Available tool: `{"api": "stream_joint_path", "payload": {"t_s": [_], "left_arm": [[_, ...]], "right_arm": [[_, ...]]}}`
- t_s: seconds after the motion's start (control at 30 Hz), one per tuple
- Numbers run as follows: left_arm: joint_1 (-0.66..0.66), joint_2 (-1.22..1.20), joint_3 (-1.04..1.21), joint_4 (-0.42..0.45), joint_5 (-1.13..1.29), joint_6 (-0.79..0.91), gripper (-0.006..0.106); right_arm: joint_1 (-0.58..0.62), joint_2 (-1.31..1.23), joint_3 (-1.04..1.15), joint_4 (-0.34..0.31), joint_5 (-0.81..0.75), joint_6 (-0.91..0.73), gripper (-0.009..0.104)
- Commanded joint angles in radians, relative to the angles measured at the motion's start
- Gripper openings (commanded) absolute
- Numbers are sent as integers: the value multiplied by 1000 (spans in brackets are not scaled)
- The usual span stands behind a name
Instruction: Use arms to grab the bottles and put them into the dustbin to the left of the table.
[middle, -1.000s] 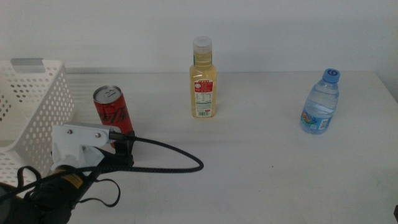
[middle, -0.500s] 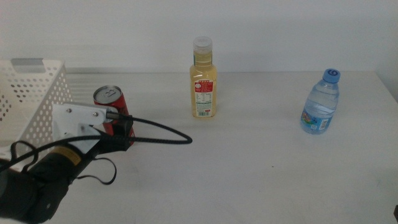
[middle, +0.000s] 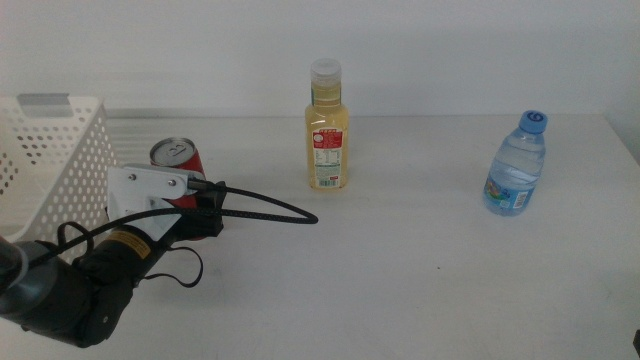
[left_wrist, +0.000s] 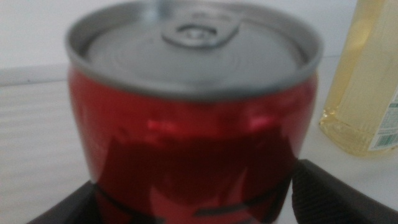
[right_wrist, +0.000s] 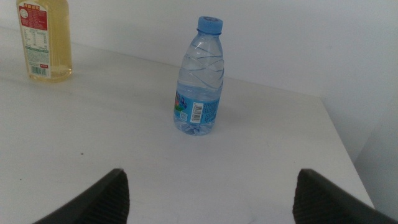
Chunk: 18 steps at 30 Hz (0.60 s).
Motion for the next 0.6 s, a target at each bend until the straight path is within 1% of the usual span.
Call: {"api": "stream_joint_path", "payload": {"t_s": [0.0,0.17,0.27,0.37,0.47,0.57], "left_arm": [[-1,-29,-20,-3,-187,-13,89],[-1,-24,-20,-11,-187,-13,89],[-1,-24,-20,-34,-187,-13,89],[-1,-21,-20,-45,-187,-13,87],[-1,-11,-20,-61,-187,-13,78],[-1,3,-20,-60,-187,-13,62]], "right_arm": [[-4,-27,-7,-7,-77,-4,70],[-4,-27,-7,-7,-77,-4,70],[-4,-27,-7,-7,-77,-4,70],[-4,-27,-7,-7,-77,-4,70],[-4,-27,-7,-7,-77,-4,70],[-4,-27,-7,-7,-77,-4,70]]}}
